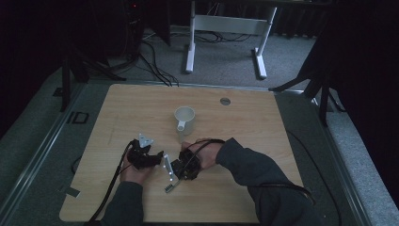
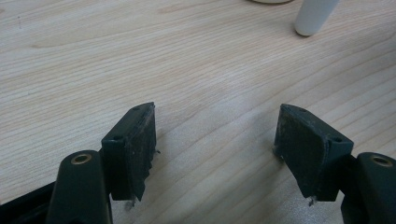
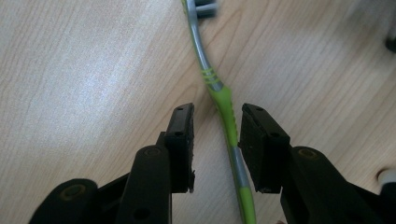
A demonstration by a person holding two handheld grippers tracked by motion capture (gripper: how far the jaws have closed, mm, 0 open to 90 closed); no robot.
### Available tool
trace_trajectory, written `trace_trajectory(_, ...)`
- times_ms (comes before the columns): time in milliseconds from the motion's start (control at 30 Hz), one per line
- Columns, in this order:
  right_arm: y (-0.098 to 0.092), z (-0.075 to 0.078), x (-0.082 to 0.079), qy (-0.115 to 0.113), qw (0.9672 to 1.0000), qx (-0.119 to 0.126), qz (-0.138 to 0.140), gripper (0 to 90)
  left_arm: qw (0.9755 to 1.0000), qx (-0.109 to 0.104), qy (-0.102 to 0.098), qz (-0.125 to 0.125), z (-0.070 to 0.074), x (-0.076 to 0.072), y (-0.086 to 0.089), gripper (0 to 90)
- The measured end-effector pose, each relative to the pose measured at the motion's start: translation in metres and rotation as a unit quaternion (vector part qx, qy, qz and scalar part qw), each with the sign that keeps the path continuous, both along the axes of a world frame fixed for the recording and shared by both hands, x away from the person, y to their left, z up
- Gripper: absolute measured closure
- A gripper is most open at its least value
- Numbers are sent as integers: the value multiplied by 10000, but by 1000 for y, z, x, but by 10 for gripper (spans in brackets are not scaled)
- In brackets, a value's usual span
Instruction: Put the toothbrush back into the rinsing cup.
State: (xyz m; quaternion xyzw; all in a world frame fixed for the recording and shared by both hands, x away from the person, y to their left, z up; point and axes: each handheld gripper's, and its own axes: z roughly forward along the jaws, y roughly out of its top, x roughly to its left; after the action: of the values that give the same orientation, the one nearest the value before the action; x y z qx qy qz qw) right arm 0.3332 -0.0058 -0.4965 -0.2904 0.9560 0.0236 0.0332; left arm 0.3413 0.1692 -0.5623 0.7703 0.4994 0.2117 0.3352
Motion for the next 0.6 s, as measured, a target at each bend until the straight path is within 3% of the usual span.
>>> trace_trajectory(600,8,-10,8,-49,9997,-236,108,664,10000,2,4,-9,0,-2,0,305)
